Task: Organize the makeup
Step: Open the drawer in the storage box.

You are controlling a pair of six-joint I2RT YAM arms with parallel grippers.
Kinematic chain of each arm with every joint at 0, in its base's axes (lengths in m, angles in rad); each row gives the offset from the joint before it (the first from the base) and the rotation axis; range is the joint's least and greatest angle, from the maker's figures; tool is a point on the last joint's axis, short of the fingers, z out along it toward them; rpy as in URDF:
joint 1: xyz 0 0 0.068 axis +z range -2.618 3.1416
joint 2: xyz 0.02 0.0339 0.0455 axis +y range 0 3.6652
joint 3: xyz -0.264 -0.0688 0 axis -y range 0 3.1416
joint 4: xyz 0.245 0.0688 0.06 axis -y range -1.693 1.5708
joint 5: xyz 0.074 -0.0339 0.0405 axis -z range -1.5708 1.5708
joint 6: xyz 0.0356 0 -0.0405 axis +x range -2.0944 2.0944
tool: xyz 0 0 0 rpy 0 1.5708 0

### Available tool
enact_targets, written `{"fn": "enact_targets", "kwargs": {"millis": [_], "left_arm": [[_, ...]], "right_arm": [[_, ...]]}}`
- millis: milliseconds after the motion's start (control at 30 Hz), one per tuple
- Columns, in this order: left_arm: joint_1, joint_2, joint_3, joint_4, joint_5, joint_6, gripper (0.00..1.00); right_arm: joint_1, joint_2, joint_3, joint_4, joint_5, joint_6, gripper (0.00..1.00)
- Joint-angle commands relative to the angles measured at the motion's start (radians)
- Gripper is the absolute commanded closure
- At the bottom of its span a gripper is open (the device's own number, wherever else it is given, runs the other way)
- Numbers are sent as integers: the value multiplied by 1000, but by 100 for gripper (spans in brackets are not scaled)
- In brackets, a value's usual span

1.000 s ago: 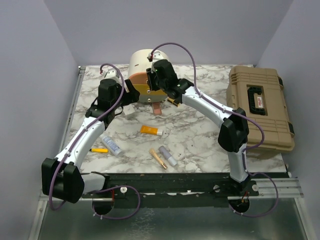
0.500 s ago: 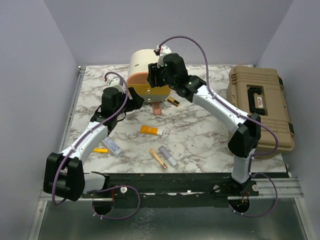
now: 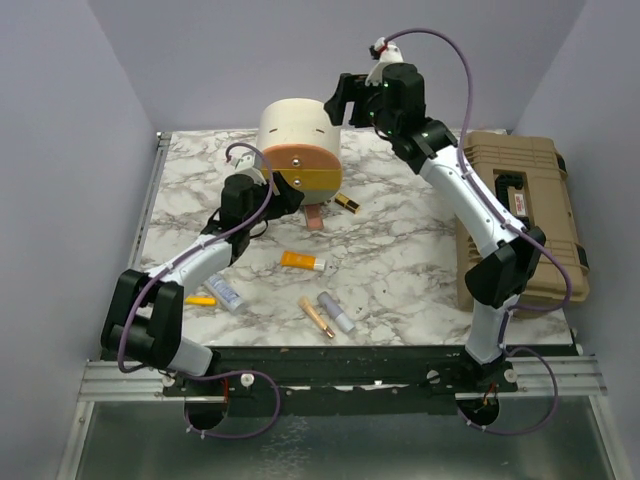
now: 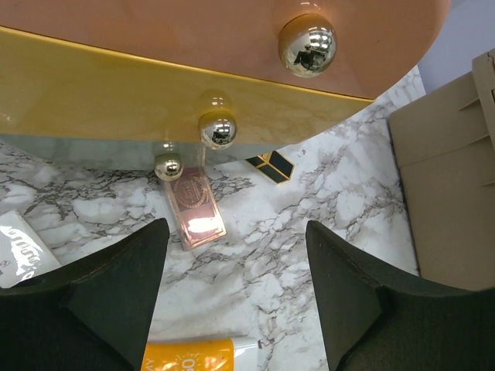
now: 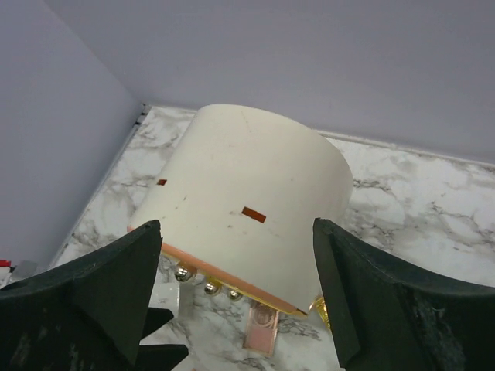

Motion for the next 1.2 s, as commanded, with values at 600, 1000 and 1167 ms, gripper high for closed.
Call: {"fn": "enact_targets", "kwargs": {"millis": [600,1000,1167], "left_arm": [[-14,141,2,288,-48,-75,37],[-15,231,8,363,-63,-78,55],[-15,258,31,378,-58,-61,62]], "right_arm": [[-125,246,85,18,-521,297,28],[-125,308,150,-1,-619,268,37],[-125,342,195,-40,-602,233,37]]}}
